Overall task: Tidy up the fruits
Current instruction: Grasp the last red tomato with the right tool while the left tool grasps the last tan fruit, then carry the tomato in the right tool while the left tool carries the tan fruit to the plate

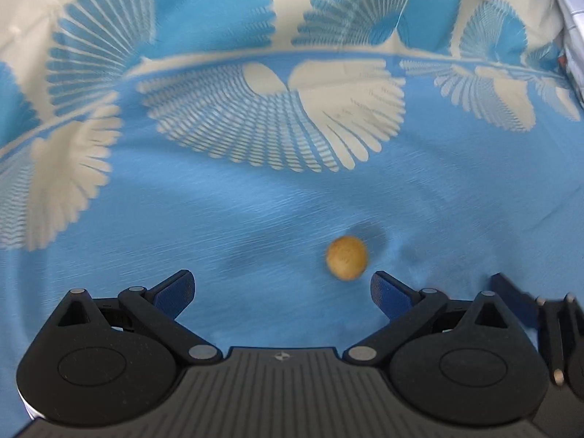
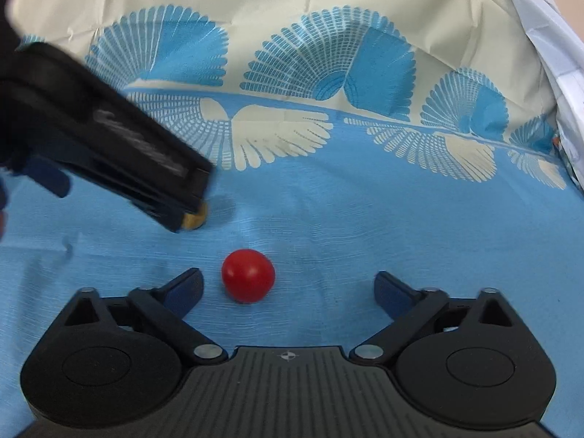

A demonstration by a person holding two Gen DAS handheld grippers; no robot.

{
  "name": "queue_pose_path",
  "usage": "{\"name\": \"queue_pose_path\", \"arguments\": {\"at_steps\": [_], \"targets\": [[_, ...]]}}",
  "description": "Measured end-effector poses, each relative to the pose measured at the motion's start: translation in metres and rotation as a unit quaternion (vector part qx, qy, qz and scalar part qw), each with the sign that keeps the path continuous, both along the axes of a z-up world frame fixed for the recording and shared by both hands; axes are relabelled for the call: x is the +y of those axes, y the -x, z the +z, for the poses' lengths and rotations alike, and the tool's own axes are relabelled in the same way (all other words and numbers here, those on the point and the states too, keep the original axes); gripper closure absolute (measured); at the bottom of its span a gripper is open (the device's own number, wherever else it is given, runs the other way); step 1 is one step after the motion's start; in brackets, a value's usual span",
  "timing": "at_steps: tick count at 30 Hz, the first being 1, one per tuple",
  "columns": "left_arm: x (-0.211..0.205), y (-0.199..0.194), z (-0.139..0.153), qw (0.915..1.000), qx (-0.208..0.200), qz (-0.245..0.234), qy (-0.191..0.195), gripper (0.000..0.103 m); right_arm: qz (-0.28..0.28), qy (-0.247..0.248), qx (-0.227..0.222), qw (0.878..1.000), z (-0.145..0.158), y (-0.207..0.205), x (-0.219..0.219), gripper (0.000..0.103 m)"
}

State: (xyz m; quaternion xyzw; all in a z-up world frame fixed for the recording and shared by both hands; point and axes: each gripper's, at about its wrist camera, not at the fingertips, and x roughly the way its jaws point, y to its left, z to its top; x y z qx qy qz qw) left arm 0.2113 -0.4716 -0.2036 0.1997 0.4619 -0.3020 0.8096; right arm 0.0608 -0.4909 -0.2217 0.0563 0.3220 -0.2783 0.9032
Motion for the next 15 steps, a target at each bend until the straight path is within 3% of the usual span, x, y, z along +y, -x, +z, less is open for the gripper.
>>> {"name": "queue_pose_path", "arguments": {"at_steps": [1, 2, 3, 4, 10, 15], "targets": [[-0.002, -0.003, -0.003, 0.9999, 0.005, 0.004, 0.009, 0.015, 0.008, -0.006, -0.013, 1.0, -0.001, 0.002, -0.002, 0.033], [-0.003, -0.003, -0.004, 0.9998, 0.0, 0.011, 0.019, 0.02, 0.015, -0.017, -0.024, 0.999, -0.001, 0.004, -0.004, 0.044], [-0.003, -0.001, -0.001, 0.9994, -0.013, 0.01, 0.031, 0.051, 0.023, -0.025, -0.031, 0.999, 0.0, 0.005, -0.005, 0.062], [-0.004, 0.002, 0.001, 0.9993, -0.017, -0.002, 0.032, 0.074, 0.025, -0.025, -0.03, 0.999, 0.001, 0.005, -0.006, 0.073], [0.014, 0.012, 0.021, 0.9994, -0.005, 0.01, 0.034, 0.075, -0.003, -0.049, -0.054, 0.997, 0.002, 0.014, -0.013, 0.073], [0.068, 0.045, 0.066, 0.999, -0.014, 0.02, 0.037, 0.075, -0.053, -0.048, -0.063, 0.995, 0.026, 0.04, -0.016, 0.073]]}}
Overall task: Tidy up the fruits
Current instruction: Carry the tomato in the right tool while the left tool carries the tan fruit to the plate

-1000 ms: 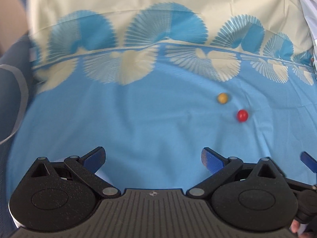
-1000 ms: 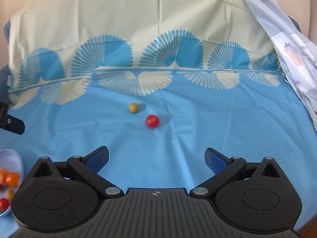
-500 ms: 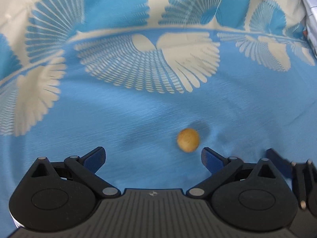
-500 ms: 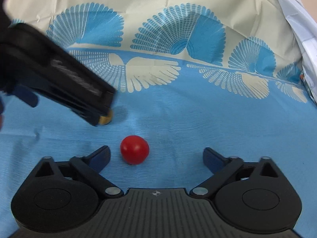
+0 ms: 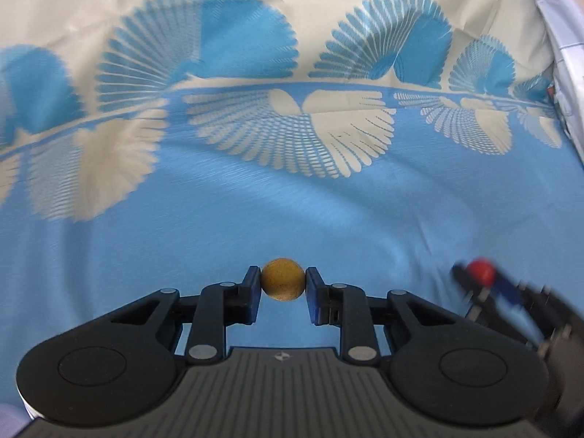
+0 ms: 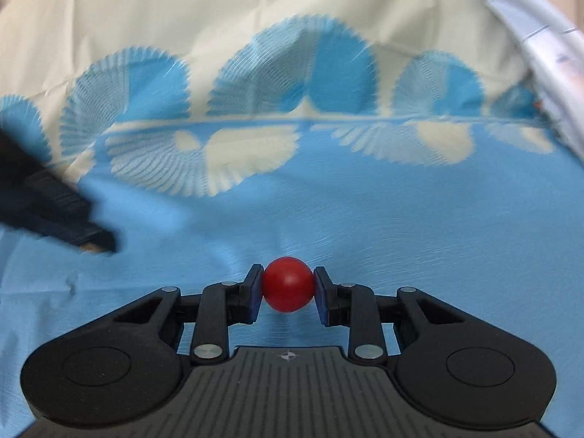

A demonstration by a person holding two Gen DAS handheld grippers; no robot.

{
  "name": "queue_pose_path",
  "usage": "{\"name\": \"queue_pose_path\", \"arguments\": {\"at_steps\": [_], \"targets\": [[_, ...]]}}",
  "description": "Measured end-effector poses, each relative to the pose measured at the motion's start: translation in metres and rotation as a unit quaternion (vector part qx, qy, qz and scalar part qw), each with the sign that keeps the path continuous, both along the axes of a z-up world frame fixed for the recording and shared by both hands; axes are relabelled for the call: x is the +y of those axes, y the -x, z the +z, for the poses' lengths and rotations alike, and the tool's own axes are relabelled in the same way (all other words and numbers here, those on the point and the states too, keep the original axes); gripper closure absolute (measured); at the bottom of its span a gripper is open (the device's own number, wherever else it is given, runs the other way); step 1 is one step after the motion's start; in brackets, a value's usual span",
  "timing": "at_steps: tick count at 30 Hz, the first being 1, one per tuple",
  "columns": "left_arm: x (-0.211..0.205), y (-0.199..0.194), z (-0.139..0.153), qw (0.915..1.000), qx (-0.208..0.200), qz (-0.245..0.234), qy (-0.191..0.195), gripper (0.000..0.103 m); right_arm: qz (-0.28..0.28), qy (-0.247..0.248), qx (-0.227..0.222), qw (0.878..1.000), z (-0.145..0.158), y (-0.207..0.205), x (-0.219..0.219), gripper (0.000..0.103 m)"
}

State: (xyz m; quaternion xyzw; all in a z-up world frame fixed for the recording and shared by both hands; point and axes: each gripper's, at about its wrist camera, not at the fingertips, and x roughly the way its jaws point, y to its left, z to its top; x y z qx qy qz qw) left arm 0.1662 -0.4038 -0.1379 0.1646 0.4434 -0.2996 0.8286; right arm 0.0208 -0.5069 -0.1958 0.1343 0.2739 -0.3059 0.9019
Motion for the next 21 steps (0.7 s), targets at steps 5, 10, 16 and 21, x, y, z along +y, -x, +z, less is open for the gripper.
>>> {"name": "queue_pose_path", "arguments": {"at_steps": [5, 10, 16, 21], "targets": [[0.076, 0.054, 0.053, 0.9998, -0.017, 0.011, -0.002, 0.075, 0.008, 0.003, -0.023, 1.0, 0.05, 0.048, 0.029, 0.073], [0.157, 0.11, 0.097, 0.9993, -0.018, 0.032, 0.003, 0.075, 0.069, -0.011, -0.034, 0.997, 0.098, 0.108, 0.093, 0.072], [0.246, 0.167, 0.131, 0.9972, -0.02, 0.072, 0.001, 0.075, 0.152, -0.051, -0.043, 0.986, 0.143, 0.155, 0.176, 0.072], [0.311, 0.205, 0.145, 0.9935, -0.026, 0.111, -0.008, 0.075, 0.218, -0.082, -0.057, 0.971, 0.174, 0.181, 0.24, 0.072]]}}
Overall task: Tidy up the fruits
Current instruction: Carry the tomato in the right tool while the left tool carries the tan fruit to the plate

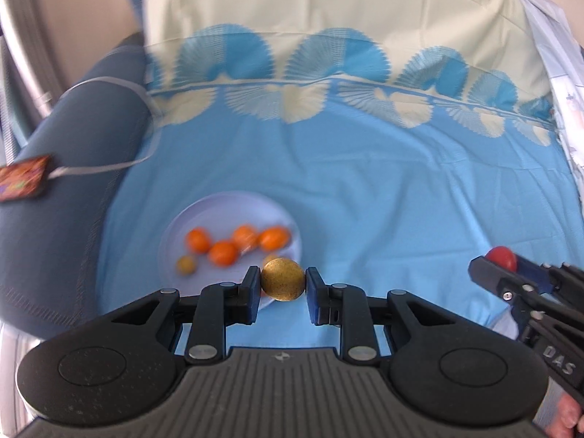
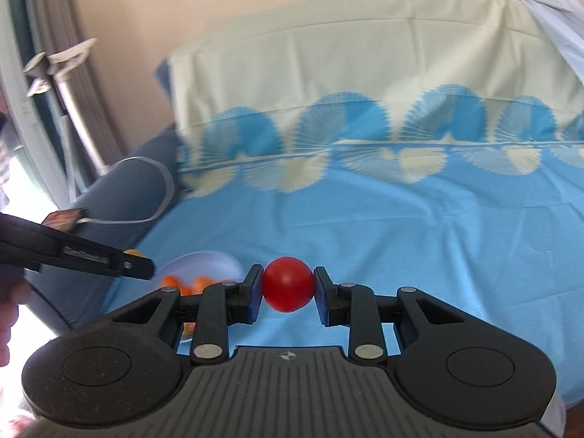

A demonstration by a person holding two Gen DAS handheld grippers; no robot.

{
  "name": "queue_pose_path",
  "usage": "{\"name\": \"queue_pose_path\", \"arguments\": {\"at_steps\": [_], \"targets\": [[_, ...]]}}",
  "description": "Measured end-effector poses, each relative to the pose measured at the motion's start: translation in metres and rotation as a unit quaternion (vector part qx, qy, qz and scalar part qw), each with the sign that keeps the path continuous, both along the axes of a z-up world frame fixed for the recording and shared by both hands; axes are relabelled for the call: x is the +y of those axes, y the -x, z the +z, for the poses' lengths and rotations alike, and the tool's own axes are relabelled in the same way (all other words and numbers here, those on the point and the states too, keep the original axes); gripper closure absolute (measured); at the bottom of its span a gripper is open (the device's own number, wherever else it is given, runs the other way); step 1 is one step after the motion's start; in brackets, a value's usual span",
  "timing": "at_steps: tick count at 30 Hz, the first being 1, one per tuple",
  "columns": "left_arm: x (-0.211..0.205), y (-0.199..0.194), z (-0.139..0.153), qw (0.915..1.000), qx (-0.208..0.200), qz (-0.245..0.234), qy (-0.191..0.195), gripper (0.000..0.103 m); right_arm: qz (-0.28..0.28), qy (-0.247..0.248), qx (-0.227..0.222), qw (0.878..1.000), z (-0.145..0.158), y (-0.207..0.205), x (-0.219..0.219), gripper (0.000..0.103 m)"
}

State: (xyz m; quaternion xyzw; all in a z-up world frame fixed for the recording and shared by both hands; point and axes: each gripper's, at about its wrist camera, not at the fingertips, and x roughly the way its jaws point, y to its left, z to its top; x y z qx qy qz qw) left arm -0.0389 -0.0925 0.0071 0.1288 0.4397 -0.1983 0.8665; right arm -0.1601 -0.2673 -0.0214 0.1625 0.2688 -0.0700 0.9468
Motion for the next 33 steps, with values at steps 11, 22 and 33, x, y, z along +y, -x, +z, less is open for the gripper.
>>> {"name": "queue_pose_path", "arguments": {"at_steps": [11, 22, 33], "targets": [[0.097, 0.062, 0.014, 0.9972, -0.034, 0.062, 0.026, 0.075, 0.089, 0.049, 0.003, 0.995, 0.028, 0.044, 0.101, 0.072], [0.117, 0.076, 0.028, 0.9931, -0.052, 0.081, 0.066, 0.075, 0.092, 0.092, -0.008, 0.991, 0.042, 0.066, 0.125, 0.072], [0.119, 0.073, 0.025, 0.9933, -0.046, 0.08, 0.069, 0.075, 0.088, 0.097, -0.001, 0.991, 0.042, 0.064, 0.131, 0.072]]}}
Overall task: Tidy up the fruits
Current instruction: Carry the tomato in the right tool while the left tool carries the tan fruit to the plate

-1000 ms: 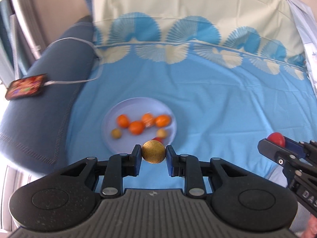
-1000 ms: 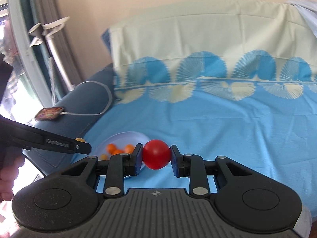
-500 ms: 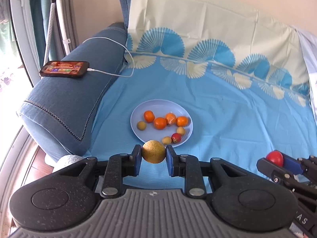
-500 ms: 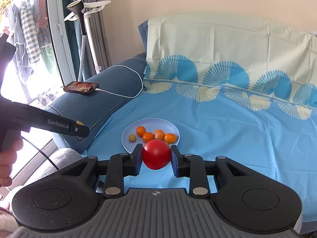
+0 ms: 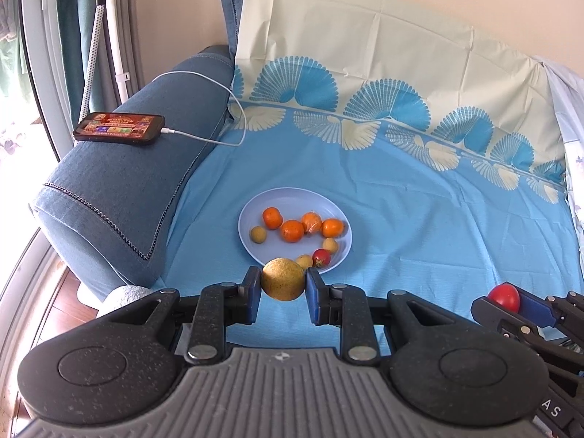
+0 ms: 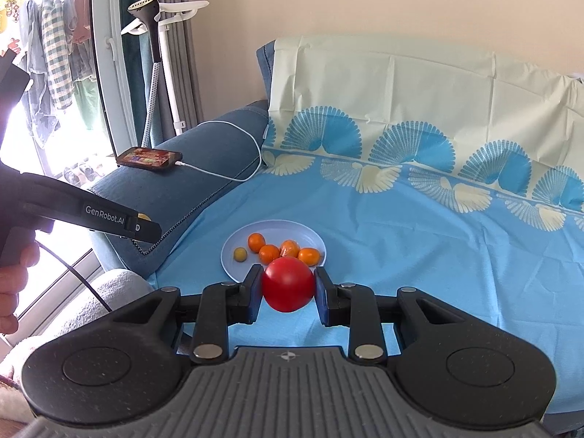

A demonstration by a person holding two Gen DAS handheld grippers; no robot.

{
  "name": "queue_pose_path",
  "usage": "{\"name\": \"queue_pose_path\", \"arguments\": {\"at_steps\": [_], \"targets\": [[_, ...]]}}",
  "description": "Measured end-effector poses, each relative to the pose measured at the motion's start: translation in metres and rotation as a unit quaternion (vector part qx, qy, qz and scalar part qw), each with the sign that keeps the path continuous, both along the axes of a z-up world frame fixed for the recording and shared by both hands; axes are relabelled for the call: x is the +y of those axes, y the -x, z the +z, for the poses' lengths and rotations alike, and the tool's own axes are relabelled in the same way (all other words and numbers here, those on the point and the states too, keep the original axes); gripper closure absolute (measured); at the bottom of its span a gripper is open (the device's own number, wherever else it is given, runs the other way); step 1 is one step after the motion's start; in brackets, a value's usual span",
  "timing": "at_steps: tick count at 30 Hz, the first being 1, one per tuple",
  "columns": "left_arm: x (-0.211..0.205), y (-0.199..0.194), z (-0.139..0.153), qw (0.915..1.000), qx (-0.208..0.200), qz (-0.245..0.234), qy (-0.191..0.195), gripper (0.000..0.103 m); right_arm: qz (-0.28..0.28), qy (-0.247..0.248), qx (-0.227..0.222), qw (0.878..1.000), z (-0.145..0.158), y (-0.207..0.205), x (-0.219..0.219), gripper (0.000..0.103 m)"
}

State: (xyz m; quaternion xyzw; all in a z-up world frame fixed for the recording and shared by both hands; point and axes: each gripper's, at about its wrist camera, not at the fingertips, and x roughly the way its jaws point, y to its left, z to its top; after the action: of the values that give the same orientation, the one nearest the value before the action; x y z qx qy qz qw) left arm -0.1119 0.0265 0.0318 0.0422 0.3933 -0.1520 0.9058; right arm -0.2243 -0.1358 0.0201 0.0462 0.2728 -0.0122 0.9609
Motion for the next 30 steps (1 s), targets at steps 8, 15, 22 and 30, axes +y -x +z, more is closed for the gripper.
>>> {"name": "queue_pose_path", "arguments": {"at_steps": [8, 15, 22, 30], "targets": [[-0.001, -0.012, -0.008, 0.9998, 0.017, 0.001, -0.003, 0.075, 0.003, -0.003, 0.015, 1.0, -0.006, -0.008, -0.001, 0.072], [-0.002, -0.026, -0.018, 0.9995, 0.032, 0.003, -0.006, 0.075, 0.01, -0.003, 0.033, 0.999, -0.011, -0.021, -0.002, 0.072], [-0.004, -0.044, -0.026, 0.9989, 0.045, 0.008, -0.01, 0.075, 0.007, 0.003, 0.044, 0.999, -0.016, -0.038, -0.006, 0.072], [-0.003, -0.079, -0.037, 0.9974, 0.067, 0.021, -0.017, 0.075, 0.015, 0.0, 0.061, 0.998, -0.026, -0.071, -0.008, 0.072]]}}
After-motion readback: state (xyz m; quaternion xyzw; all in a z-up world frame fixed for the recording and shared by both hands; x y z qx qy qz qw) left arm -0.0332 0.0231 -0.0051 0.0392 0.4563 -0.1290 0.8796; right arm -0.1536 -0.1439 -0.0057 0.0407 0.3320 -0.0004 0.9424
